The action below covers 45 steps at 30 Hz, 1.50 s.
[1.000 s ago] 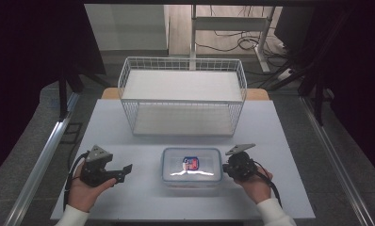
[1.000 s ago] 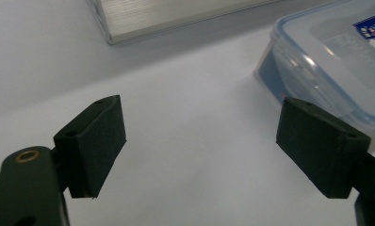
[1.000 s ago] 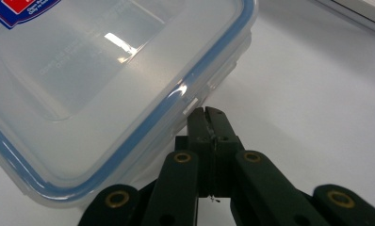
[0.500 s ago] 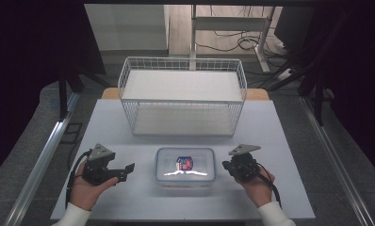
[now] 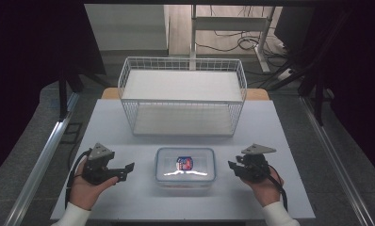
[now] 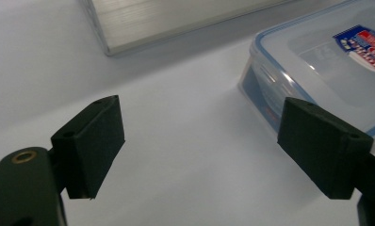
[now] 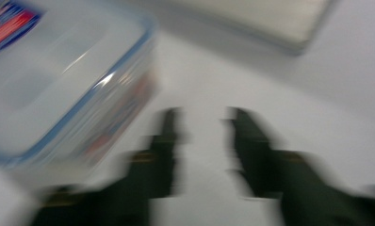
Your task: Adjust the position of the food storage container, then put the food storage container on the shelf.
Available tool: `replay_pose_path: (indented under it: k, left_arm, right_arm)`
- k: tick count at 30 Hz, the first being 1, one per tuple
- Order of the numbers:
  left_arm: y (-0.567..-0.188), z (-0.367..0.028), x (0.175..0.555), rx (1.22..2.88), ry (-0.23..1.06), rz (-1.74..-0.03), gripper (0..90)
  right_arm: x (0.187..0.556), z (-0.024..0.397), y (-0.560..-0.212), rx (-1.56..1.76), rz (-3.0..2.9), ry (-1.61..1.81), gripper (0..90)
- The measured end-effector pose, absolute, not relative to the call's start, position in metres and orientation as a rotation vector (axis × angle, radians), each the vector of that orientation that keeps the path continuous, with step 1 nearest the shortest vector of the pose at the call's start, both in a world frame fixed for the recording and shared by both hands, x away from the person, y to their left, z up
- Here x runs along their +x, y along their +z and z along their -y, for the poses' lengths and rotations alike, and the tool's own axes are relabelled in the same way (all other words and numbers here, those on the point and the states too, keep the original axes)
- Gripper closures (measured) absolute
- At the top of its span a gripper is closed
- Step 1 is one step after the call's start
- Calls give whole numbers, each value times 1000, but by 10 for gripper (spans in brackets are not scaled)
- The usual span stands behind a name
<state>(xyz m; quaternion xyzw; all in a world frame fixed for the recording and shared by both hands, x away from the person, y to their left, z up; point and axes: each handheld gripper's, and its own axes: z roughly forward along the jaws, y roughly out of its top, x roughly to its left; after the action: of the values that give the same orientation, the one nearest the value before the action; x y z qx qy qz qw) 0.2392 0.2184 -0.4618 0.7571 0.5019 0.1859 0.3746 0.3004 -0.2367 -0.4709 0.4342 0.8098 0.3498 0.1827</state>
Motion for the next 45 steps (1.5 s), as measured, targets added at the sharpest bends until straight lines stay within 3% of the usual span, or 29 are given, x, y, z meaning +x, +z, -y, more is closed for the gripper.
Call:
replay_pose_path:
  k: [2, 10, 19, 31, 45]
  left_arm:
    - [-460, -219, 239, 1922, 468, -1287, 146]
    - [-462, -220, 240, 1862, 358, -1295, 114]
    - [-467, -208, 249, 1864, 279, -1278, 107]
    - [-485, -193, 285, 1795, -48, -1254, 98]
    - [-509, -177, 309, 1795, -253, -1255, 120]
  right_arm:
    - [302, 241, -468, 1284, -2244, 1061, 309]
    - [301, 243, -469, 1312, -2279, 1238, 194]
    - [298, 237, -468, 1250, -2336, 1285, 191]
    - [307, 221, -474, 1306, -2421, 1429, 190]
    - [318, 208, -487, 1443, -2505, 1504, 140]
